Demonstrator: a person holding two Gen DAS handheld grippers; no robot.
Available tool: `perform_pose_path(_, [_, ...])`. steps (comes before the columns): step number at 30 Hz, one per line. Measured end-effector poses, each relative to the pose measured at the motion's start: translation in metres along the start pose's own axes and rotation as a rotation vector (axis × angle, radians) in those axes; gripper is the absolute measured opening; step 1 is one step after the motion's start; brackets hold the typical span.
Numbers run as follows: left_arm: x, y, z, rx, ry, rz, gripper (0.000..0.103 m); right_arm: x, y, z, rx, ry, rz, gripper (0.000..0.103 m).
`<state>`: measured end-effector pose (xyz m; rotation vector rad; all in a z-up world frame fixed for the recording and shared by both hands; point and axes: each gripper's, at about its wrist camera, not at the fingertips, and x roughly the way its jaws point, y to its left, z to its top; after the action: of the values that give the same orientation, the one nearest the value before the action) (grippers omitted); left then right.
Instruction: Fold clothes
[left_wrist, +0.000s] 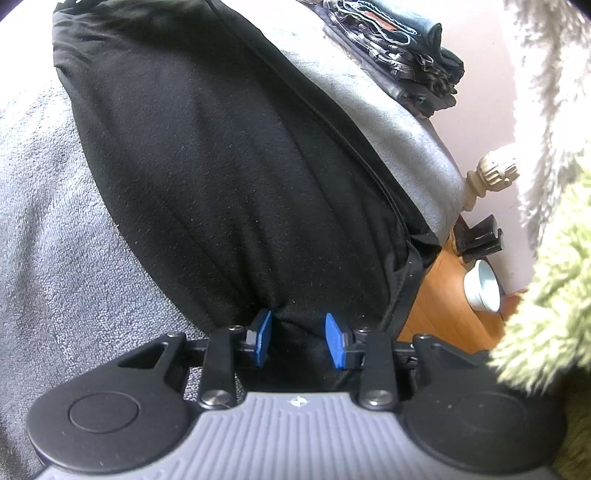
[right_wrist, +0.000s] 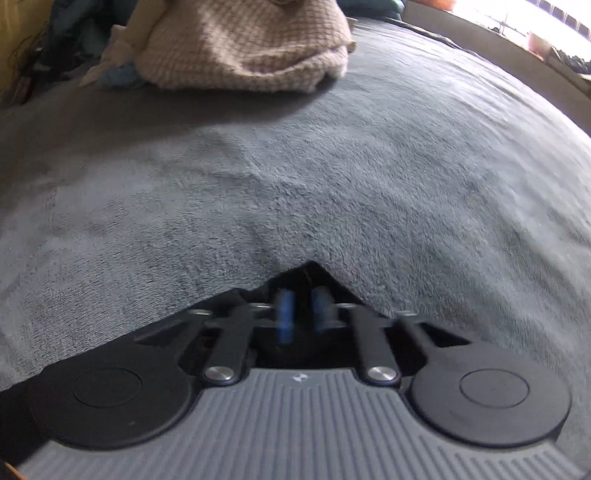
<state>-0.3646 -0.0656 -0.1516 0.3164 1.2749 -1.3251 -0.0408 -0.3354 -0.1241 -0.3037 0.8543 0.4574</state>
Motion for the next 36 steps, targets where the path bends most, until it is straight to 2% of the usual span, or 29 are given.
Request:
perform_pose_path(4, [0.001, 0.000, 0.000, 0.005, -0.001, 0.004, 0.034, -0.006, -0.009, 0.007, 0.067, -0.085, -0.033, 0.001])
perform_pose_path(9, [0.002, 0.000, 0.000, 0.012, -0.002, 0.007, 0.034, 0.012, -0.022, 0.010, 0.164, -0.131, -0.085, 0.002])
perform_pose_path(12, [0.001, 0.000, -0.001, 0.014, -0.003, 0.007, 0.034, 0.014, -0.043, 0.007, 0.339, -0.171, -0.087, 0.004])
perform_pose_path(16, [0.000, 0.002, -0.002, 0.012, -0.008, 0.004, 0.034, -0.034, -0.075, -0.010, 0.602, -0.318, -0.104, 0.006])
perform_pose_path(17, [0.000, 0.002, -0.003, 0.012, -0.008, 0.002, 0.034, -0.046, -0.081, -0.016, 0.639, -0.326, -0.101, 0.006])
perform_pose_path(20, [-0.001, 0.003, -0.004, 0.016, -0.007, -0.003, 0.034, -0.071, -0.079, -0.028, 0.610, -0.263, -0.036, 0.006])
perform_pose_path(23, [-0.002, 0.003, -0.004, 0.028, -0.004, -0.001, 0.034, -0.062, -0.065, -0.035, 0.528, -0.114, 0.073, 0.006])
perform_pose_path(25, [-0.002, 0.002, -0.004, 0.037, 0.001, 0.002, 0.034, -0.040, -0.060, -0.040, 0.512, -0.039, 0.043, 0.006])
perform_pose_path(26, [-0.002, 0.001, -0.003, 0.041, 0.003, 0.003, 0.034, -0.030, -0.062, -0.043, 0.522, -0.020, -0.011, 0.004])
perform_pose_path(28, [-0.003, 0.001, -0.003, 0.046, 0.007, 0.006, 0.034, -0.023, -0.076, -0.050, 0.593, -0.065, -0.169, 0.006])
perform_pose_path(31, [-0.003, 0.001, -0.004, 0.049, 0.005, 0.006, 0.034, -0.053, -0.104, -0.067, 0.813, -0.187, -0.220, 0.006])
perform_pose_path(33, [-0.004, 0.001, -0.005, 0.051, 0.002, 0.004, 0.034, -0.081, -0.105, -0.074, 0.811, -0.214, -0.194, 0.006])
perform_pose_path(36, [-0.005, 0.002, -0.005, 0.057, 0.004, -0.001, 0.034, -0.119, -0.095, -0.092, 0.722, -0.156, -0.076, 0.006])
